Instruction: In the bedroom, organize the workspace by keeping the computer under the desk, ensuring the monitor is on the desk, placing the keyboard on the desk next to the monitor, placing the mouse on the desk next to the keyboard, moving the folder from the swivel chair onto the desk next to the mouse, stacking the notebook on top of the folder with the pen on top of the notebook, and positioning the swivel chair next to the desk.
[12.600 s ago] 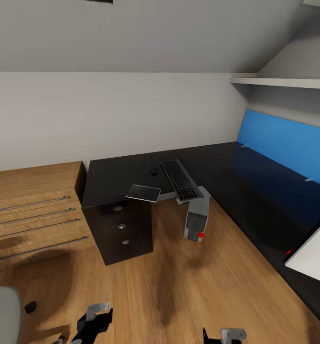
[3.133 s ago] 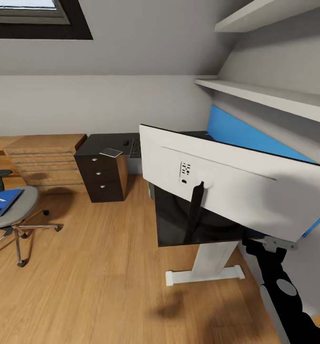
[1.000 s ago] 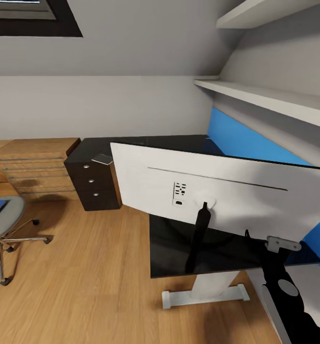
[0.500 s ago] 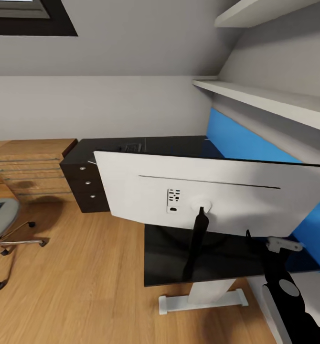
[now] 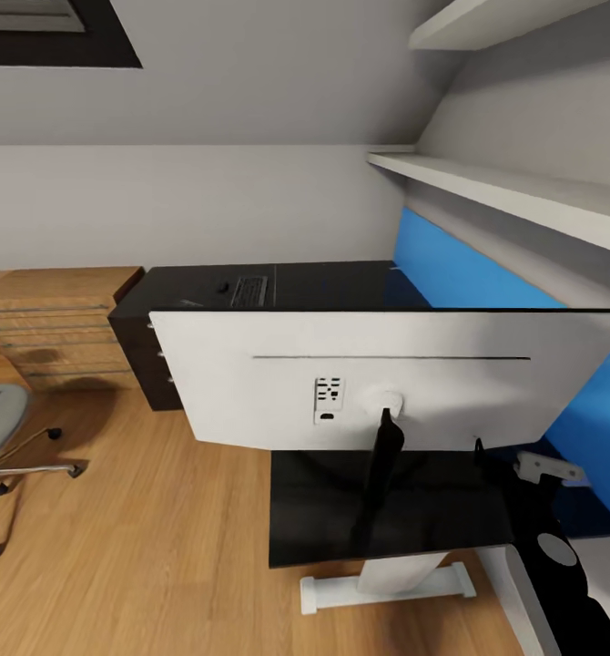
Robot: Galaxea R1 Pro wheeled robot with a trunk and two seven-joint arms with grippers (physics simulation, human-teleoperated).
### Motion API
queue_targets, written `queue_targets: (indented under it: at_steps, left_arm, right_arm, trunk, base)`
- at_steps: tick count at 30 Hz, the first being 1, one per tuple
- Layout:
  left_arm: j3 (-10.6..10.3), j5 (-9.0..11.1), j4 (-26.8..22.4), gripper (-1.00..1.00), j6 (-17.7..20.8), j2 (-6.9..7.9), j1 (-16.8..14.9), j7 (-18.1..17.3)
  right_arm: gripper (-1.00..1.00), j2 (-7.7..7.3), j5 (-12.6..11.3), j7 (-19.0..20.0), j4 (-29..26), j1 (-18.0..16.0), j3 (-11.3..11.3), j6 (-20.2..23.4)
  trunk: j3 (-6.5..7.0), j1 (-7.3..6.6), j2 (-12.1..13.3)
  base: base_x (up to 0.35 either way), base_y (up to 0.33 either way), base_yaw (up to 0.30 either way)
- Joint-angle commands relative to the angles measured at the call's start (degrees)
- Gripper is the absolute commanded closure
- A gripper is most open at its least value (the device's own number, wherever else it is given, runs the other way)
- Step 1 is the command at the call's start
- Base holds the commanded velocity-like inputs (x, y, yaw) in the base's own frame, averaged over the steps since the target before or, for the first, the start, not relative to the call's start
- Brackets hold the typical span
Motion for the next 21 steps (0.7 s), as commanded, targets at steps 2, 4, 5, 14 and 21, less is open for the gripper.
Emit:
queue_targets:
  at_steps: [2, 4, 5, 14, 21]
  left_arm:
    - [0.5, -0.4, 0.0, -1.00, -0.1, -0.01, 0.0, -0.1]
    - [0.5, -0.4, 0.0, -1.00, -0.1, -0.01, 0.0, -0.1]
    - [0.5, -0.4, 0.0, -1.00, -0.1, -0.01, 0.0, -0.1]
    - [0.5, -0.3, 0.0, -1.00, -0.2, 0.00, 0.0, -0.1]
    - [0.5, -0.3, 0.0, -1.00, -0.2, -0.01, 0.0, -0.1]
  right_arm:
    - [-1.00, -0.03, -0.5, -0.3, -0.1, 0.0, 0.1, 0.2]
    - [-1.00, -0.02, -0.5, -0.3, -0.1, 0.0, 0.1, 0.2]
    - [-1.00, -0.01, -0.5, -0.3, -0.1, 0.0, 0.1, 0.2]
    - [-1.00, 0.03, -0.6, -0.3, 0.4, 0.0, 0.1, 0.2]
    - [-1.00, 0.03, -0.6, -0.3, 0.5, 0.0, 0.1, 0.2]
  trunk:
    - [-0.05, 0.01, 0.0]
    - [-0.05, 0.01, 0.0]
    - [-0.05, 0.01, 0.0]
    - [-0.05, 0.01, 0.0]
    - [-0.05, 0.01, 0.0]
  base:
    - [0.017, -0.003, 0.000]
    - [0.010, -0.002, 0.000]
    - [0.006, -0.001, 0.000]
    - [0.117, 0.023, 0.000]
    - [0.044, 0.009, 0.000]
